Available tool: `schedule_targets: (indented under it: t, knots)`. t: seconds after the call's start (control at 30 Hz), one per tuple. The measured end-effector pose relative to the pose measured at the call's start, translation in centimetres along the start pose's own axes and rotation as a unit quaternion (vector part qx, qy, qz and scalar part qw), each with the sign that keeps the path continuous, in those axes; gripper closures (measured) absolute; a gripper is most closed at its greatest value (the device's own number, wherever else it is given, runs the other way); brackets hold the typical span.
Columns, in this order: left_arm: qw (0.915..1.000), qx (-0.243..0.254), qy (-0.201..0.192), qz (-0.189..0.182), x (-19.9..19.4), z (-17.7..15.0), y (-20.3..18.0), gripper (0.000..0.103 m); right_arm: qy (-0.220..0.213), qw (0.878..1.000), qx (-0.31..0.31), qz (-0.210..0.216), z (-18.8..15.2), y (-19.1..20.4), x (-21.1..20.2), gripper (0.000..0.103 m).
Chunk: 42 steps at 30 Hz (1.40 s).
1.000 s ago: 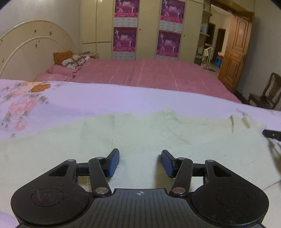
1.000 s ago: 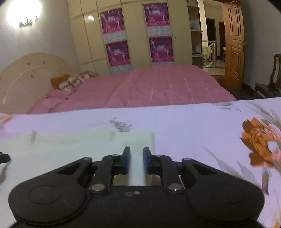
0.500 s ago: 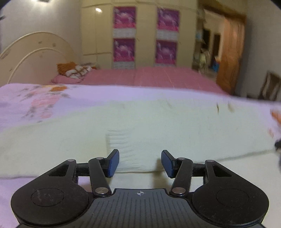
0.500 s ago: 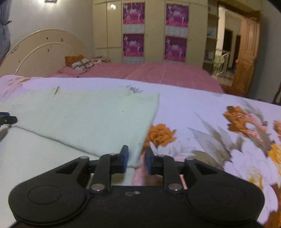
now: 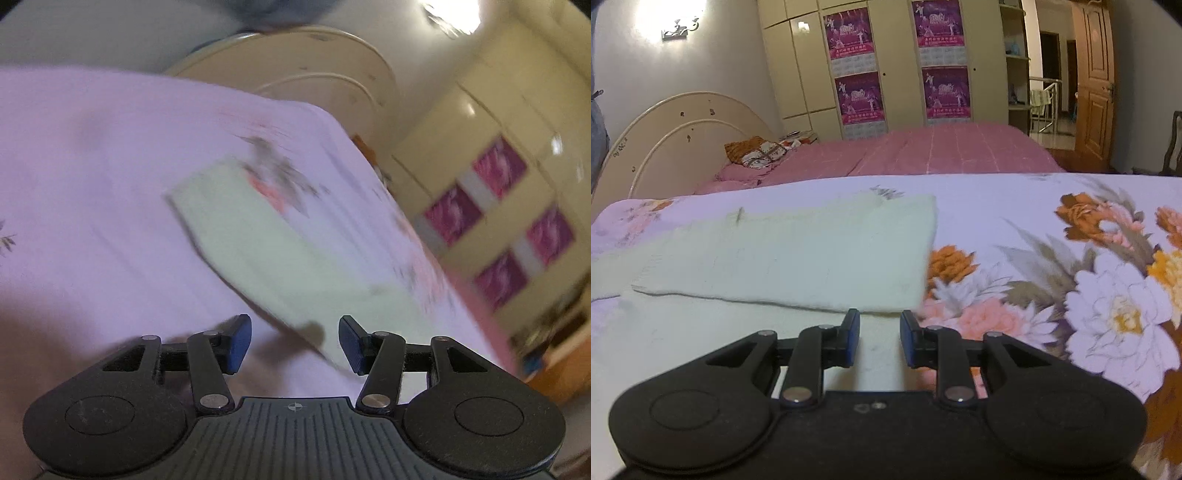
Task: Fold small clothes
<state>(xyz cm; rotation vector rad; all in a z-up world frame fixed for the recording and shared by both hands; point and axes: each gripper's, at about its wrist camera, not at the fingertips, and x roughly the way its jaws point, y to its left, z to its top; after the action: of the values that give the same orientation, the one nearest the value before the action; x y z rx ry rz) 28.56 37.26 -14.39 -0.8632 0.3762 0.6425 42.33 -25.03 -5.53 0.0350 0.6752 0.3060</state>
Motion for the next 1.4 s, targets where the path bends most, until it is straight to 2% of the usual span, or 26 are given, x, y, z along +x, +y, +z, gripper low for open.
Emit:
schedule_targets:
  t: [0.23,0.27,0.3,0.33,0.4,0.43,0.47,0.57,0.67,0.83,0.97,1.03,1.1,1.17,1.2,1.23,1.27,1.3,1.33,1.37,1.4]
  knots:
    - [0.9969,-0.076,-0.016,-0.013,1.5,2.1,2.5,0.05,0.0,1.0,-0.003,0.022,1.2,2.6,0.8,0.079]
    - [0.9968,-0.077,-0.016,-0.011,2.0,2.4,2.5,0.061,-0.001,1.0,0.001,0.021,1.4,2.7,0.9,0.079]
    - [0.9978,-0.065,-0.013,-0.005,2.5,2.7,2.2,0.084,-0.001,1.0,0.006,0.019,1.6,2.6,1.1,0.079]
    - [0.999,-0.045,-0.003,0.002,3.8,3.0,1.3,0.102,0.0,1.0,0.013,0.017,1.8,2.5,1.4,0.079]
    - [0.9982,0.05,-0.029,-0.015,2.9,2.9,-2.5,0.101,0.008,1.0,0.03,0.006,2.0,1.9,2.2,0.078]
    - [0.9931,0.107,-0.037,-0.03,2.2,2.5,-5.1,0.101,0.012,0.999,0.037,-0.001,2.0,1.6,2.4,0.078]
    - [0.9844,0.165,-0.033,-0.053,1.8,1.7,-8.4,0.101,0.015,0.999,0.043,-0.006,2.0,1.4,2.6,0.078]
    - [0.9558,0.268,-0.021,-0.12,1.0,-2.1,-16.1,0.101,0.015,0.998,0.057,-0.013,1.7,0.7,2.8,0.078]
    - [0.9377,0.3,0.015,-0.175,1.5,-7.0,-22.3,0.101,0.015,0.997,0.067,-0.015,1.3,0.5,2.9,0.078]
    - [0.9033,0.359,0.07,-0.224,1.7,-16.2,-30.0,0.101,0.007,0.997,0.074,-0.012,1.3,0.6,2.2,0.078]
    - [0.8751,0.41,0.107,-0.234,1.5,-22.7,-33.8,0.101,-0.008,0.996,0.092,-0.008,1.8,0.2,1.5,0.078]
    - [0.8633,0.431,0.124,-0.231,-0.3,-25.6,-35.0,0.101,-0.013,0.995,0.103,-0.006,2.1,-0.1,1.4,0.078]
    - [0.8516,0.448,0.137,-0.234,-0.3,-27.4,-35.7,0.101,-0.014,0.994,0.111,-0.003,2.2,-0.4,1.4,0.078]
    - [0.8343,0.473,0.155,-0.236,-0.5,-29.3,-36.1,0.101,-0.009,0.993,0.12,0.008,2.2,-0.5,1.7,0.076]
    - [0.8259,0.488,0.155,-0.237,-0.7,-29.8,-36.2,0.097,-0.007,0.992,0.123,0.015,2.2,-0.5,1.8,0.074]
    - [0.8152,0.502,0.148,-0.249,-1.4,-30.2,-36.2,0.066,-0.007,0.992,0.123,0.018,2.2,-0.2,2.0,0.07]
    - [0.8084,0.503,0.139,-0.273,-2.5,-30.1,-36.0,0.027,-0.007,0.993,0.12,0.021,2.3,0.1,2.1,0.069]
    - [0.8056,0.498,0.123,-0.297,-3.7,-29.3,-35.1,0.017,-0.008,0.993,0.117,0.025,2.3,0.5,2.4,0.067]
    - [0.8012,0.499,0.106,-0.312,-4.9,-28.9,-34.4,0.015,-0.008,0.993,0.116,0.03,2.4,0.8,2.6,0.067]
    - [0.7976,0.51,0.102,-0.306,-5.4,-28.5,-34.0,0.015,-0.007,0.993,0.114,0.034,2.4,1.2,3.0,0.067]
    - [0.8001,0.514,0.1,-0.293,-5.5,-28.1,-33.4,0.015,-0.005,0.993,0.111,0.039,2.5,1.7,3.4,0.067]
